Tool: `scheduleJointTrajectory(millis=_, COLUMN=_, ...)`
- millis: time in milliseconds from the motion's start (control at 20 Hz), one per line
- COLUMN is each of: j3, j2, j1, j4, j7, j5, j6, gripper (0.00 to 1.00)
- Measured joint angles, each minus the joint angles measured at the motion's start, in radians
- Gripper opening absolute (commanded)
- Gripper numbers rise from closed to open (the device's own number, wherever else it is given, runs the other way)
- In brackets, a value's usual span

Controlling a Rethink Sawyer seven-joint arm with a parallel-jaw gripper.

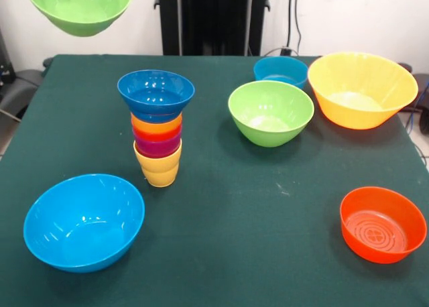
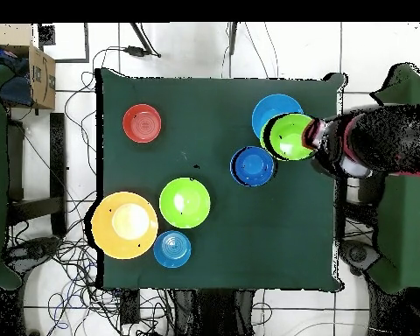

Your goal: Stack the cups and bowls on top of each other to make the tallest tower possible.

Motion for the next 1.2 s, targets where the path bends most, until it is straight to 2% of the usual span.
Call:
scheduleJointTrajectory(millis=350, j3=0.002, j2=0.000, j1=0.000, j4=0.013, j7=0.000, j5=0.002, j6=-0.019, gripper=0.00)
scheduleJointTrajectory(millis=1200, j3=0.020, j2=0.000, j1=0.000, j4=0.072, j7=0.000, j5=0.038, j6=-0.145, gripper=0.00)
